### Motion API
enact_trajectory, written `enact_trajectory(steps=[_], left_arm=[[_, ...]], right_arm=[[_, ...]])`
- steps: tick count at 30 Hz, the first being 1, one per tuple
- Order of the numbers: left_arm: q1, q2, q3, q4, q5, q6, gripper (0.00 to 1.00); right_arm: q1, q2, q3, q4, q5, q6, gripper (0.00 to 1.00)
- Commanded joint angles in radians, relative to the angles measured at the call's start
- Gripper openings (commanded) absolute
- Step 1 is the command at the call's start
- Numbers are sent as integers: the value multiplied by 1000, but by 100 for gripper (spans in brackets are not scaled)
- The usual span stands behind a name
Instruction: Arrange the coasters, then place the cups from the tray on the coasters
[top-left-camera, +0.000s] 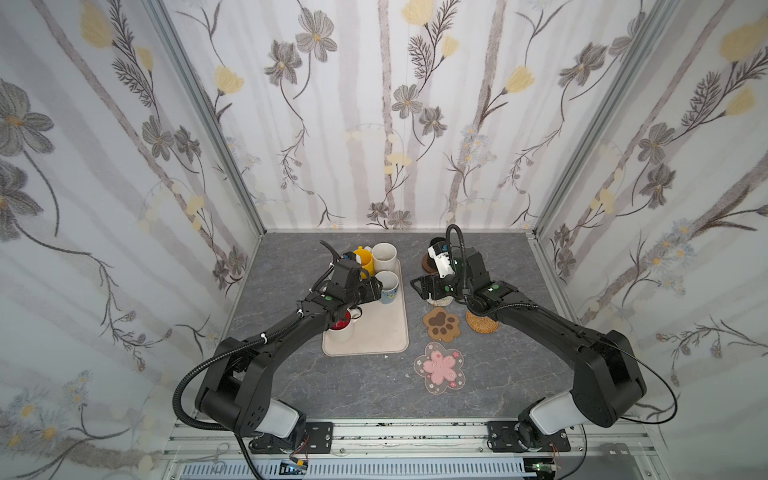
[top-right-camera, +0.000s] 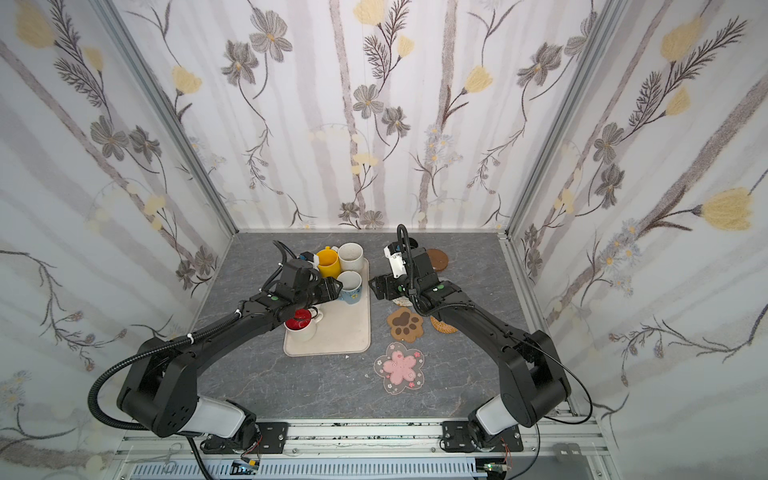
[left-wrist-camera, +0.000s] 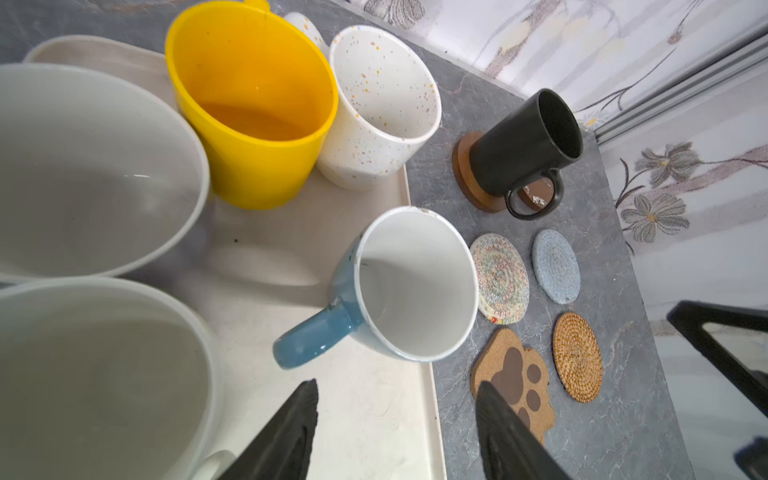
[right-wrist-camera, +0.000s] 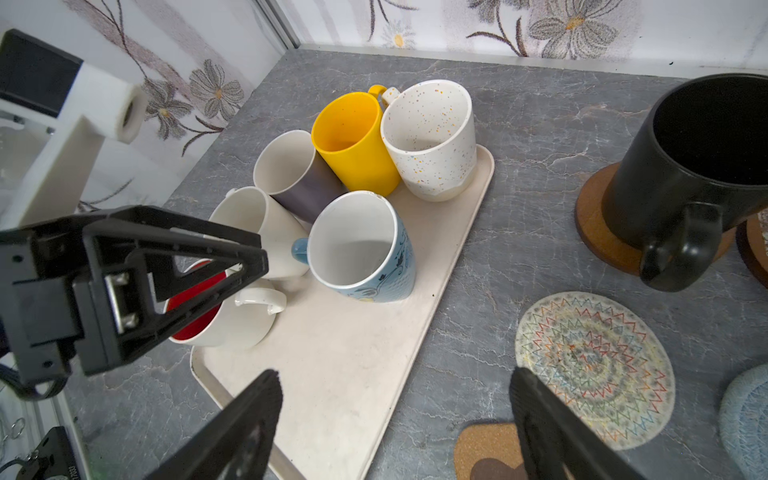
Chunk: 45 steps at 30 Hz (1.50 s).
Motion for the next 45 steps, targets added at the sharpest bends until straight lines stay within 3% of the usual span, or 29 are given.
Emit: enact_trajectory(steps=[1,4,6,19,25,45], left_arm=[[29,16,27,-34,-5,17,64],[36,35,49,-44,-24,27,63],[36,49,64,-56,-43,36,61],[39,121,94,-66,-37,66,52],[32,132,78,-66,-45,61,37],[-20,168,83,-61,-75,48,27]], right_arm=[[1,-35,-16,53,-25,18,88],[1,-86,-37,51,-20,18,90],[2,-115,-53,45,-11,18,99],[3,-226,-114,48,17,18,100],[2,-235,-120,53,19,18,100],[3,-232,-123,55,17,23,100]])
